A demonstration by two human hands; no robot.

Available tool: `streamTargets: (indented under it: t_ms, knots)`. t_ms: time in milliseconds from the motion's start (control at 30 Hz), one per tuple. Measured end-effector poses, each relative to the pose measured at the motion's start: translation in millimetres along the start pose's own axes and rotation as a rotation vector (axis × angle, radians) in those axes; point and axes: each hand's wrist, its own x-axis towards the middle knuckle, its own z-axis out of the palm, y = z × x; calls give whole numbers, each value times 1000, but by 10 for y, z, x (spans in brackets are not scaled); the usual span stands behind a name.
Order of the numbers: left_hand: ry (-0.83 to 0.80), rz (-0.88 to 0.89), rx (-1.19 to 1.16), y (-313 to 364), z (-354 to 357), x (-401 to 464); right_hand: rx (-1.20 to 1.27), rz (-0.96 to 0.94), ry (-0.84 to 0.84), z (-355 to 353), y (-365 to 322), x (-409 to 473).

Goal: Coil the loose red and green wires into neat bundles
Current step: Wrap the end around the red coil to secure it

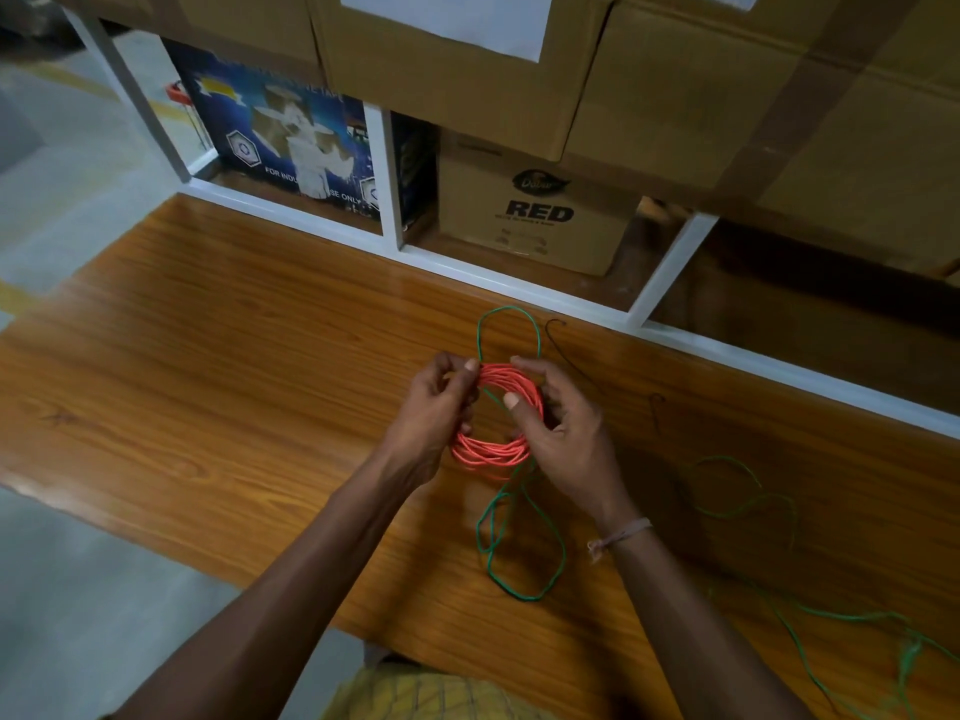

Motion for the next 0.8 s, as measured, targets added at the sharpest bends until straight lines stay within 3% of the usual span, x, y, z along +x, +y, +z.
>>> streamTargets:
  t_ms: [100,167,267,433,633,800]
  knots:
    - [-15,23,27,35,-95,38,42,51,-67,-134,13,167]
    - [-36,28,37,34,-163,58,79,80,48,-217,66,390]
    - [-47,28,40,5,-239,86,-177,147,260,-320,419,903]
    - [-75,25,33,21,-338,103,-737,337,54,-406,1194,1413]
    - [-72,5,56,70,-479,148,-789,325,172,-282,1425,1409]
    - [-99,-5,44,96,-525,181,-842,357,148,-268,1560,1439]
